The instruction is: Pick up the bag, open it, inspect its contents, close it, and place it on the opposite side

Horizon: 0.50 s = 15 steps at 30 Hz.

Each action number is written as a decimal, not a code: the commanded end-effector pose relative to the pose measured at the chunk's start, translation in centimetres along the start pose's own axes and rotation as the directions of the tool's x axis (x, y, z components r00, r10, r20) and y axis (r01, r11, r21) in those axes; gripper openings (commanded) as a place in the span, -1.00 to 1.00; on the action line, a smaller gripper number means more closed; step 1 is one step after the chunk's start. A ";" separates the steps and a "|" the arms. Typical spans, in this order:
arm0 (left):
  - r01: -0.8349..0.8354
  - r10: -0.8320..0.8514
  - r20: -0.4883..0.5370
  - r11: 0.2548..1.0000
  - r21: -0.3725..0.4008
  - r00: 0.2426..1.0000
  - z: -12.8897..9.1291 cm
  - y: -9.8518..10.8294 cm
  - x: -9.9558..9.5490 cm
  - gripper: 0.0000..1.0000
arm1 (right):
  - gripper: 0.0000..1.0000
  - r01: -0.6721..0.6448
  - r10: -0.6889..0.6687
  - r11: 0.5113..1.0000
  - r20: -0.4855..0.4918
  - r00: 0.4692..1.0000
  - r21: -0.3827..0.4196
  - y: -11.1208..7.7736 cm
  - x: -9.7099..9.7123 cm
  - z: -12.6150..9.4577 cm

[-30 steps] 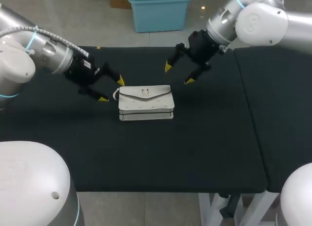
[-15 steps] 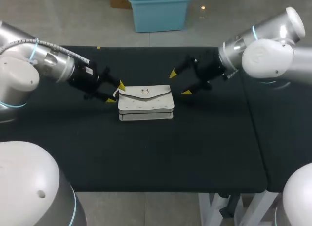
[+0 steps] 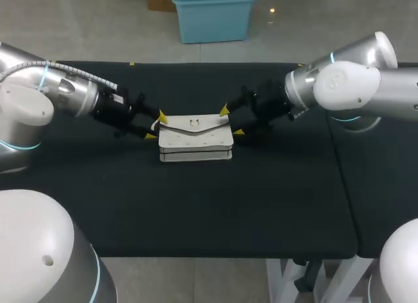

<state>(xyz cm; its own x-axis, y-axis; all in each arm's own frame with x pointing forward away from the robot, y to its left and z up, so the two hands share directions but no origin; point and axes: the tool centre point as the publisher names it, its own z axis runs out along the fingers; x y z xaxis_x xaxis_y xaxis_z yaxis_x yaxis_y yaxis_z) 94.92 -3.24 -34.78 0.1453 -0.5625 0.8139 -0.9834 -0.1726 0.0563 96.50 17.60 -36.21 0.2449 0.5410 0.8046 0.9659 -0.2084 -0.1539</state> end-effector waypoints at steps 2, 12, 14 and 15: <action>-0.006 0.006 -0.017 1.000 0.002 1.000 1.0 -0.3 -0.4 -0.04 | 0.18 0.007 -0.005 0.998 -0.038 0.999 0.068 0.7 -0.3 1.1; 0.002 -0.002 -0.021 0.999 0.040 1.000 1.6 -1.4 -0.6 -0.04 | 0.16 0.068 -0.051 0.985 -0.110 0.993 0.160 0.4 0.7 2.0; 0.005 -0.004 -0.026 0.999 0.040 1.000 1.9 -1.6 -0.6 -0.07 | 0.15 0.078 -0.059 0.982 -0.118 0.991 0.171 0.3 0.7 2.1; 0.006 -0.005 -0.028 0.999 0.041 1.000 2.0 -1.7 -0.6 -0.07 | 0.15 0.080 -0.059 0.981 -0.117 0.991 0.176 0.3 0.7 2.2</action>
<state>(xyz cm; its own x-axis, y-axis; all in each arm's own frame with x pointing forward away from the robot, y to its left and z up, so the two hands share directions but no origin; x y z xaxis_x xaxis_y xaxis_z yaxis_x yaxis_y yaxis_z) 96.37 -3.92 -35.91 0.1486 -0.5462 0.8243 -0.9769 -0.2105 0.0366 96.52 19.65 -36.51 0.1759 0.4641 0.8681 0.9844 -0.0883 -0.1523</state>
